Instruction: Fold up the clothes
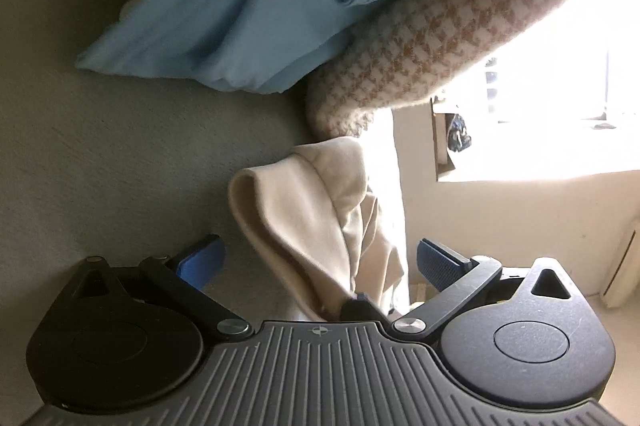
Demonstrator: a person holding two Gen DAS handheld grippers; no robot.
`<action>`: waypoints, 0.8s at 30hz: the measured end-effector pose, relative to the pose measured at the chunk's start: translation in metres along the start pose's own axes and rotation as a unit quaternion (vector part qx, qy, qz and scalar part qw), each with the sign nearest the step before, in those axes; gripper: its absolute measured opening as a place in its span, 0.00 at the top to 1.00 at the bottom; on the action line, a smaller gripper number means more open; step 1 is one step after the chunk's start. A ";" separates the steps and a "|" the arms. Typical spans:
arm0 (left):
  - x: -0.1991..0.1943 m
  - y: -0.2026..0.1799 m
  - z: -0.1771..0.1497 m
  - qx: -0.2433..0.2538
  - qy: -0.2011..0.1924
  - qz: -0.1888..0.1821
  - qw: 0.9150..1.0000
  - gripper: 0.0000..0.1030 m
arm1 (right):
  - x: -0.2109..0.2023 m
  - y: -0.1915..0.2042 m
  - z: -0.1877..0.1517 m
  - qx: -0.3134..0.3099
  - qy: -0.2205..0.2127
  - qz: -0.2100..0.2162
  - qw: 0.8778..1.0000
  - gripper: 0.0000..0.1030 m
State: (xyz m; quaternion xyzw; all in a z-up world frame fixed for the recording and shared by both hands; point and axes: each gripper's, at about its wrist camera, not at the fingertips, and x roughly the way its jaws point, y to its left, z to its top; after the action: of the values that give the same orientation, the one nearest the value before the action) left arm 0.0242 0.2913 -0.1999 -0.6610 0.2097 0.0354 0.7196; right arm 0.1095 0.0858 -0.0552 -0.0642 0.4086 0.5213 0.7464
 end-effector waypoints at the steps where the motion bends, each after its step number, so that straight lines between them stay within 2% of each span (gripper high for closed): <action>1: 0.005 -0.001 0.000 -0.003 0.006 -0.006 1.000 0.18 | -0.001 0.003 -0.001 -0.005 0.000 0.002 1.000 0.94; 2: 0.010 -0.002 0.000 -0.004 0.016 -0.009 1.000 0.40 | -0.002 0.006 -0.002 -0.010 0.000 0.003 1.000 0.94; 3: 0.016 -0.004 -0.001 -0.001 0.024 -0.003 1.000 0.54 | -0.003 0.009 -0.004 -0.016 0.000 0.005 1.000 0.94; 4: 0.022 -0.006 -0.001 0.004 0.029 0.006 1.000 0.57 | -0.007 0.011 -0.005 -0.019 -0.002 0.009 1.000 0.94; 6: 0.027 -0.016 -0.002 0.033 0.031 0.016 0.999 0.76 | -0.016 0.015 -0.008 -0.026 -0.007 0.017 0.999 0.93; 9: 0.026 -0.046 -0.006 0.109 0.025 0.030 0.993 0.87 | -0.036 0.012 -0.012 -0.018 -0.010 0.021 1.000 0.91; 12: 0.020 -0.088 -0.008 0.196 0.015 0.049 0.979 0.88 | -0.068 -0.008 -0.023 0.025 -0.012 0.030 0.999 0.90; 15: 0.014 -0.144 -0.009 0.298 0.009 0.066 0.952 0.91 | -0.098 -0.035 -0.046 0.062 -0.018 0.000 0.998 0.90; 18: 0.002 -0.204 -0.011 0.404 -0.007 0.083 0.911 0.91 | -0.122 -0.068 -0.074 0.128 -0.030 -0.031 0.991 0.90; 21: -0.007 -0.253 -0.011 0.474 -0.028 0.111 0.873 0.91 | -0.142 -0.100 -0.101 0.206 -0.051 -0.049 0.976 0.89; 22: -0.009 -0.266 -0.010 0.488 -0.034 0.123 0.863 0.91 | -0.147 -0.106 -0.108 0.222 -0.061 -0.055 0.972 0.89; 24: -0.031 -0.279 -0.016 0.495 -0.040 0.145 0.856 0.91 | -0.157 -0.117 -0.120 0.245 -0.080 -0.062 0.964 0.89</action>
State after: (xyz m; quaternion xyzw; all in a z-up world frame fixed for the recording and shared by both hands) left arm 0.0836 0.2484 0.0713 -0.1780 0.2640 0.0579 0.9462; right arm 0.1221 -0.1430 -0.0668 0.1378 0.4579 0.3617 0.8003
